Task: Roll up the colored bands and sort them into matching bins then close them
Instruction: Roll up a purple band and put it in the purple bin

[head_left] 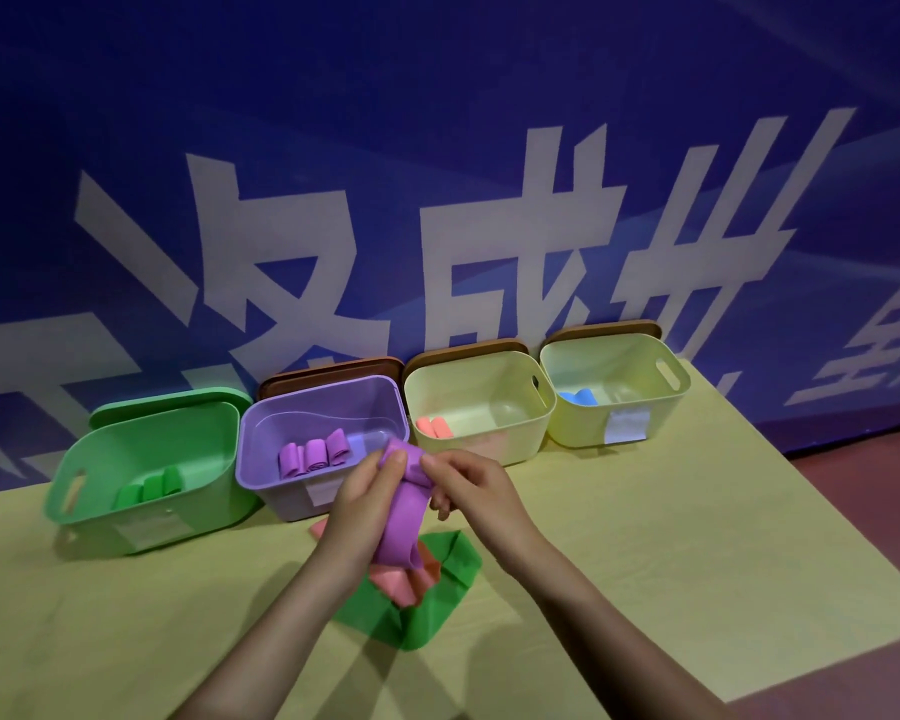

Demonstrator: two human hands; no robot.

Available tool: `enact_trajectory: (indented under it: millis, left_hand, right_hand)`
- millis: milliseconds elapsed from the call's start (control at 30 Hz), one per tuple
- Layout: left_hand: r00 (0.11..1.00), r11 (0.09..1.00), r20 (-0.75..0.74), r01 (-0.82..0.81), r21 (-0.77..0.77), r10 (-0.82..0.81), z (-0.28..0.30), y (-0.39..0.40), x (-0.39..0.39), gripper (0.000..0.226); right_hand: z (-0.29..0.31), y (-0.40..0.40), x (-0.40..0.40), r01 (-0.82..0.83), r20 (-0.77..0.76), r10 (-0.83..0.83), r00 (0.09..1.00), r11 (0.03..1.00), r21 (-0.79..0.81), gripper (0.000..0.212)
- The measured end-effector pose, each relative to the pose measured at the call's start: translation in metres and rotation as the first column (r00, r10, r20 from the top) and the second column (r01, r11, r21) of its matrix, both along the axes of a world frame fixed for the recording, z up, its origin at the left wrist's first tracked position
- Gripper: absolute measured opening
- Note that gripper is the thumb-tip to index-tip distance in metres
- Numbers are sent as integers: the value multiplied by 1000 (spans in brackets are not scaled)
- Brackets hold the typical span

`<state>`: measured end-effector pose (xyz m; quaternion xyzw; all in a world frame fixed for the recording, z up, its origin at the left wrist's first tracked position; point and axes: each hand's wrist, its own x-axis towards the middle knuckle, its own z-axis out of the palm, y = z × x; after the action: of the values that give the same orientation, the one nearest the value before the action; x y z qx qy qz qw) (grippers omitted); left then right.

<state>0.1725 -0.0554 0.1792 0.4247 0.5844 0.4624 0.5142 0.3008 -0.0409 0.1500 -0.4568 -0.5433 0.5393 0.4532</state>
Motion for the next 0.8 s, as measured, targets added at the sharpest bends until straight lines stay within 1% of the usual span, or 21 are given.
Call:
enact_trajectory:
  millis: [67,133,200,267,367,467,533,600,700,800]
  left_hand:
    - [997,999,-64,42,23,-41,-3,-3,4,18]
    - [994,997,-92,58,42,-54,-6,-5,9,16]
    - [993,998,-111,43,39,-38,-9,-5,13,17]
    - [990,998,-130,53,15,-50,-12,-5,18,23]
    - [979,995,-181,98,-14,-99,-13,-9,26,27]
    - [993,996,-85,83,44,-79,-15,-13,33,20]
    - [996,991,-19,89,96,-88,-17,-15,37,16]
    - [993,983,-14,118,138,-117,-20,-16,40,13]
    - [988,974,-46,156,163,-150,-23,-18,47,15]
    - [977,959,-50,215,184,-209,-21,-17,51,22]
  right_hand:
    - [-5,-3,8,8,-37,-9,999,999,-39,15]
    - [-6,-6,15,17,-60,-20,998,998,-54,10]
    - [-6,-9,20,44,-65,-47,997,998,-50,7]
    - [-6,-11,24,67,-63,-69,996,997,-39,6]
    - [-5,-16,29,44,-57,-44,997,999,-1,8]
    - [-7,-22,35,60,-83,-58,995,998,21,10]
    - [-9,-27,38,85,-119,-81,990,996,30,6]
    - [-12,-31,42,114,-119,-106,987,992,55,4]
    - [-15,-35,48,165,-42,-160,986,976,142,12]
    - [-14,-38,48,199,46,-217,975,948,250,11]
